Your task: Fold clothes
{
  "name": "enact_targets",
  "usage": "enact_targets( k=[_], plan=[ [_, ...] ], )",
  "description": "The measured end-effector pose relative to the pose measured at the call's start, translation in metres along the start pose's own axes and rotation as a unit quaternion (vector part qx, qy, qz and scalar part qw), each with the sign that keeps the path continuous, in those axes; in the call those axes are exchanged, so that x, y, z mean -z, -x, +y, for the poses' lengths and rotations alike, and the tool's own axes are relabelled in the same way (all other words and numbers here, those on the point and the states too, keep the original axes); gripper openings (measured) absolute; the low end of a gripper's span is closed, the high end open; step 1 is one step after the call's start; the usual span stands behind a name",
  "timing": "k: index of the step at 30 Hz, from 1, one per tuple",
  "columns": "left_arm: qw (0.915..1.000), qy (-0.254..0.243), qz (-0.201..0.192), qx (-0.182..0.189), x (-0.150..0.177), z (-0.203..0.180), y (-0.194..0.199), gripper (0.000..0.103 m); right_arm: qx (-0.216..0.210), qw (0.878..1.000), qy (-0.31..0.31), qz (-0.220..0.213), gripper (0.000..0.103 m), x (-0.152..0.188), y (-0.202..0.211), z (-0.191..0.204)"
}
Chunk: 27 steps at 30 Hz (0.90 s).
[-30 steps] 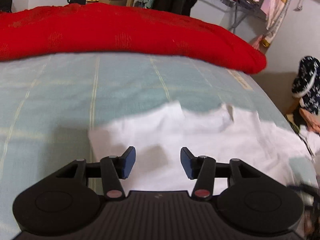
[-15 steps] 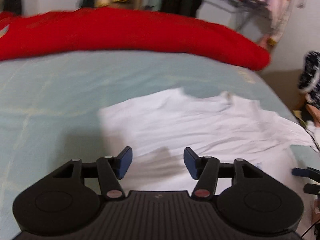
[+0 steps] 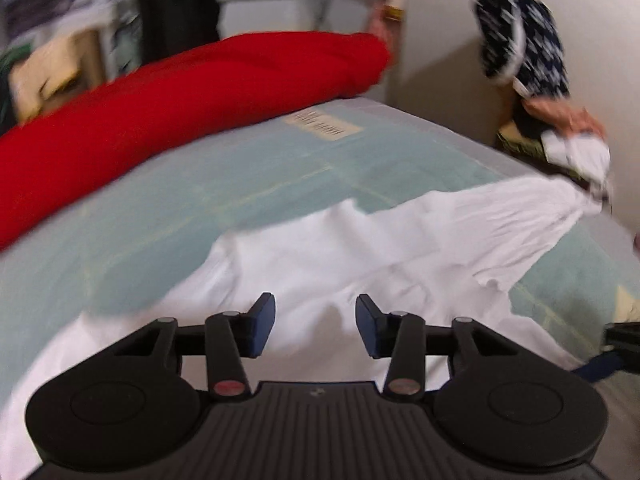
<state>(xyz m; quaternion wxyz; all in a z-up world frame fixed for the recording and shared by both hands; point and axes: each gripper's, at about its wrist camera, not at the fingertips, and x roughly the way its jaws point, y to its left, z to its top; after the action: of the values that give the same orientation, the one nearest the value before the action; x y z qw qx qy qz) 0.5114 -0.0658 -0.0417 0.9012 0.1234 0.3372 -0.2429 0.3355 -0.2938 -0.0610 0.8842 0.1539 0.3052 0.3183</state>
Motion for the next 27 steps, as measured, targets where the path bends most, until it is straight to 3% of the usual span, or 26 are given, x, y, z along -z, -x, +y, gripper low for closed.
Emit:
enact_targets(
  k=[3, 9, 11, 12, 14, 20, 24, 27],
  plan=[
    [0.9991, -0.038, 0.019, 0.008, -0.005, -0.009, -0.018, 0.043, -0.004, 1.0, -0.002, -0.005, 0.103, -0.001, 0.004, -0.001],
    [0.9975, -0.039, 0.051, 0.032, -0.001, -0.005, -0.04, 0.05, -0.013, 1.0, -0.009, -0.015, 0.103, -0.003, 0.01, -0.002],
    [0.9974, -0.031, 0.052, 0.038, -0.001, -0.003, -0.042, 0.039, -0.013, 1.0, -0.008, -0.014, 0.103, -0.003, 0.01, -0.002],
    [0.9972, -0.034, 0.053, 0.042, 0.0, -0.005, -0.04, 0.022, -0.013, 1.0, -0.008, -0.013, 0.103, -0.003, 0.01, -0.001],
    [0.997, -0.039, 0.053, 0.04, -0.001, -0.01, -0.037, 0.006, -0.014, 1.0, -0.006, -0.012, 0.103, -0.003, 0.01, -0.001],
    [0.9988, -0.016, 0.035, 0.031, -0.01, -0.006, -0.03, 0.002, -0.016, 1.0, -0.008, -0.015, 0.103, -0.002, 0.009, -0.001],
    [0.9997, 0.005, 0.026, -0.001, -0.015, -0.001, -0.036, 0.002, -0.015, 1.0, -0.01, -0.017, 0.103, -0.001, 0.01, -0.001],
    [0.9986, 0.037, 0.036, 0.01, -0.017, 0.007, -0.044, 0.005, -0.01, 1.0, -0.007, -0.016, 0.103, 0.0, 0.009, 0.0]
  ],
)
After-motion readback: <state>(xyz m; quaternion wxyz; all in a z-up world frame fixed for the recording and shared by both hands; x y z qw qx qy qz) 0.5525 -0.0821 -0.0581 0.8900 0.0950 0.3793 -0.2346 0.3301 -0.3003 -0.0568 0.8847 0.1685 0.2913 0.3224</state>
